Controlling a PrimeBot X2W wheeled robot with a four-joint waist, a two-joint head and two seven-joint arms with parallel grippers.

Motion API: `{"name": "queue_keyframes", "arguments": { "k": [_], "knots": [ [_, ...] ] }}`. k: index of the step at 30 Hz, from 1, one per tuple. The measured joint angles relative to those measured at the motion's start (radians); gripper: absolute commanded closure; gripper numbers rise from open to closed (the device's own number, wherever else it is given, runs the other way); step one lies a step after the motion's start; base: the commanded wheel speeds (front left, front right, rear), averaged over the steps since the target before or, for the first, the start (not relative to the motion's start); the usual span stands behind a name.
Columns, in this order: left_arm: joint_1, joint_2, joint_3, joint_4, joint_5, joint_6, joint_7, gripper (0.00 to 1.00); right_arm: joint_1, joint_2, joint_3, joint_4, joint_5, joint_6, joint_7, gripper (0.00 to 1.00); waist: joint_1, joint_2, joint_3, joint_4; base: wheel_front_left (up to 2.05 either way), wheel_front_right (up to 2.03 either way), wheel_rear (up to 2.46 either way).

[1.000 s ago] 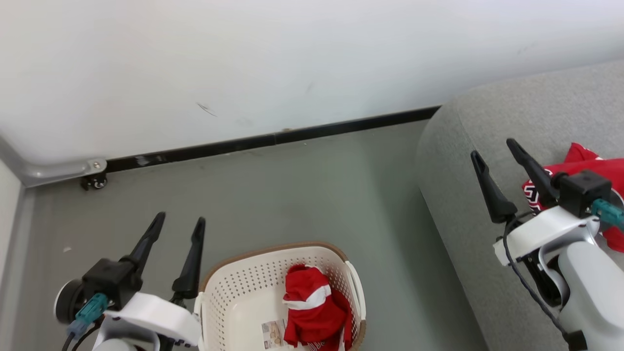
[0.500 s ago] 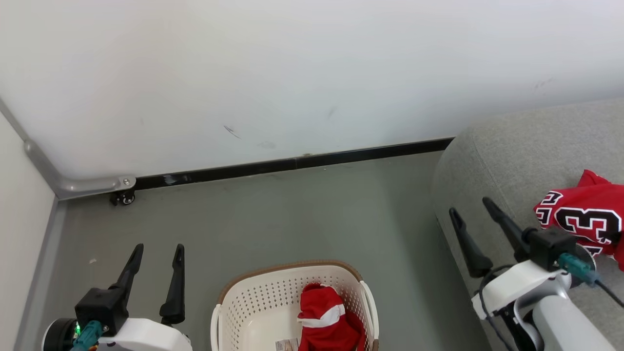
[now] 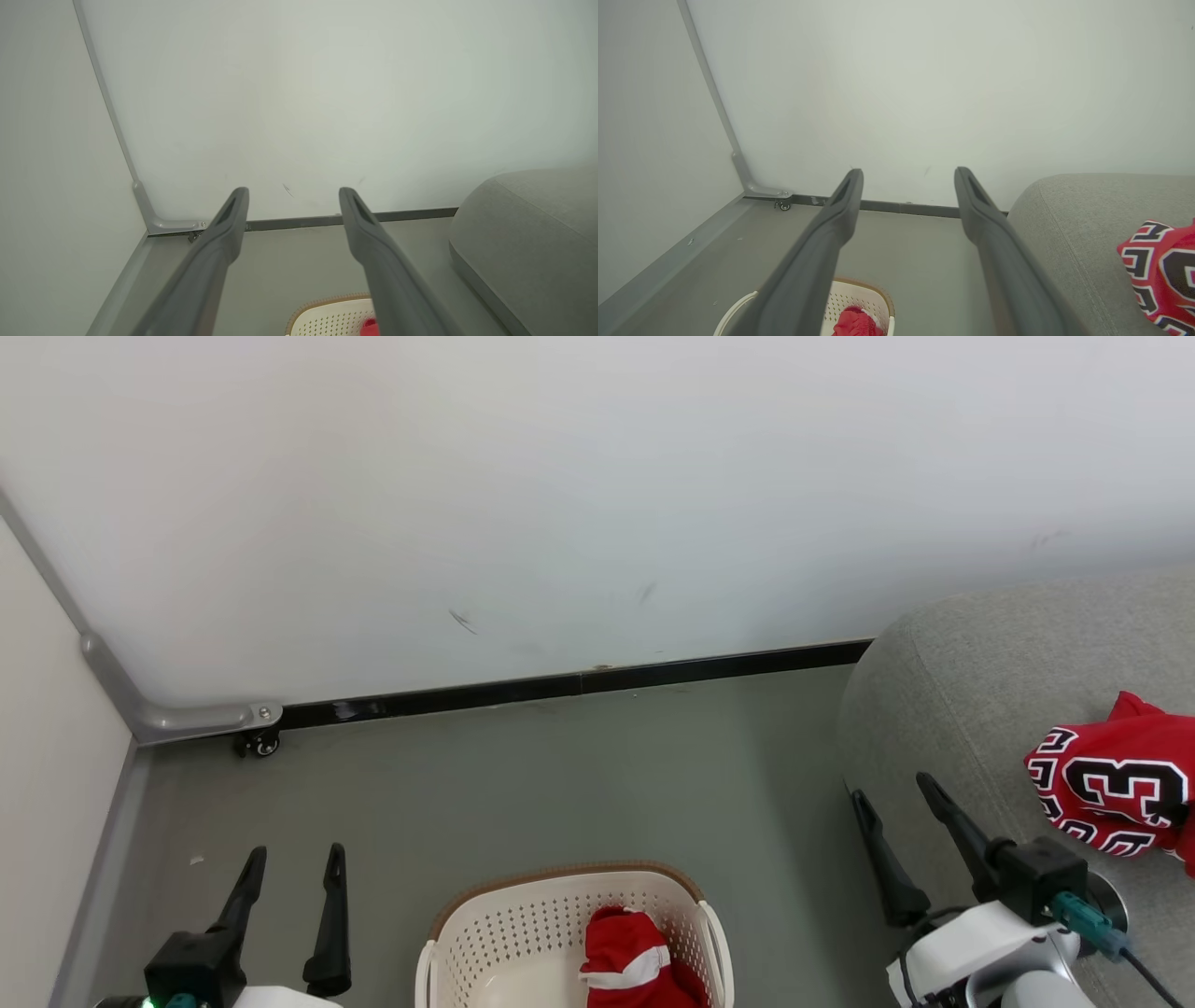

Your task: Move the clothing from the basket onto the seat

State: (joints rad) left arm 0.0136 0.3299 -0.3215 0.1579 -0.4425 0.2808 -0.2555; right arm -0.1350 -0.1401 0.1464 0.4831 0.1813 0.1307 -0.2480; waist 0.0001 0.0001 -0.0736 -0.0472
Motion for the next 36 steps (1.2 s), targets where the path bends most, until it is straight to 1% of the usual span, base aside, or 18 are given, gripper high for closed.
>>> {"name": "queue_keyframes", "arguments": {
  "k": [5,8,13,16,30,36],
  "knots": [
    [0.019,-0.001,0.017,-0.012,0.015,0.002,0.0,0.0,0.044,0.04,-0.044,-0.029,-0.03,0.0,0.0,0.0,0.0,0.0,-0.008,-0.005,0.0,0.0,0.0],
    [0.028,-0.004,0.017,-0.015,0.021,0.009,0.0,0.0,0.059,0.053,-0.054,-0.038,-0.047,0.0,0.0,0.0,0.0,0.0,-0.01,-0.008,0.0,0.0,0.0],
    [0.042,-0.008,0.018,-0.015,0.03,0.01,0.0,0.0,0.099,0.072,-0.089,-0.064,-0.081,0.0,0.0,0.0,-0.0001,0.0,-0.015,-0.017,0.0,0.0,0.0],
    [0.051,-0.013,0.018,-0.014,0.035,0.009,0.0,0.0,0.119,0.08,-0.089,-0.08,-0.096,0.0,0.0,0.0,-0.0001,0.0,-0.017,-0.021,0.0,0.0,0.0],
    [0.069,-0.03,0.023,-0.014,0.065,-0.001,0.0,0.0,0.177,0.089,-0.105,-0.139,-0.149,0.0,0.0,0.0,-0.0001,0.0,-0.022,-0.043,0.0,0.0,0.0],
    [0.07,-0.035,0.026,-0.016,0.072,-0.014,0.0,0.0,0.193,0.091,-0.111,-0.166,-0.157,0.0,0.0,0.0,-0.0001,0.0,-0.022,-0.05,0.0,0.0,0.0]
  ]
}}
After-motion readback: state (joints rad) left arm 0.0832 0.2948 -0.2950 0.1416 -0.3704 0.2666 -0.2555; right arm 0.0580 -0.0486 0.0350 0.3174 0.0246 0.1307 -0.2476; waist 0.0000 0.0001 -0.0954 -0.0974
